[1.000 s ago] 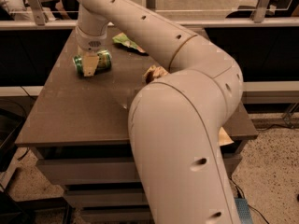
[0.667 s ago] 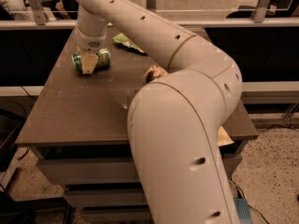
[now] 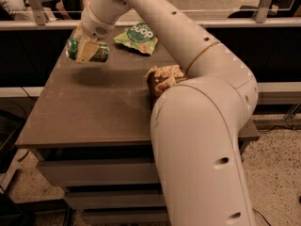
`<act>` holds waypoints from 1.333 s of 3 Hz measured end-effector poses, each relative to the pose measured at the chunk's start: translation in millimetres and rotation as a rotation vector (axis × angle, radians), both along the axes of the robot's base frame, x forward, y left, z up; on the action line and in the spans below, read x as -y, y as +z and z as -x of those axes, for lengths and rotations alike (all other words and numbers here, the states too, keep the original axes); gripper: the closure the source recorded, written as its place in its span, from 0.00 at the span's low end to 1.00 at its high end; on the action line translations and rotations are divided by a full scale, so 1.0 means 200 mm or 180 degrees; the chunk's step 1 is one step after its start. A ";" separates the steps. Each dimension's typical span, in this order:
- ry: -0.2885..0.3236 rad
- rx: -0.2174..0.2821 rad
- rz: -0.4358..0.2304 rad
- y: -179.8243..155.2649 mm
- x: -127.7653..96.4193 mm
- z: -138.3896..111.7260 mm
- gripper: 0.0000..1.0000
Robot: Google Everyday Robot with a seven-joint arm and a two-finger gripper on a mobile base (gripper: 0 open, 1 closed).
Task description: Place green can upright
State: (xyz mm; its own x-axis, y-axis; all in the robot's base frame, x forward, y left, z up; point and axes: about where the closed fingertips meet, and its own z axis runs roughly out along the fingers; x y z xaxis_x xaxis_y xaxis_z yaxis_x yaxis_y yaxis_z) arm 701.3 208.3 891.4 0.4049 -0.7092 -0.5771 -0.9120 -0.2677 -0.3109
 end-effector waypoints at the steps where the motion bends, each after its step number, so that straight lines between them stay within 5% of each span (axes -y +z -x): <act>1: 0.0017 -0.0275 -0.0810 0.12 -0.03 0.02 1.00; 3: -0.0034 -0.0614 -0.1959 0.30 -0.06 0.01 1.00; 4: -0.0139 -0.0728 -0.2160 0.32 -0.05 0.03 1.00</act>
Offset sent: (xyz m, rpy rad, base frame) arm -0.0005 0.0039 0.0792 0.8375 0.2383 -0.0157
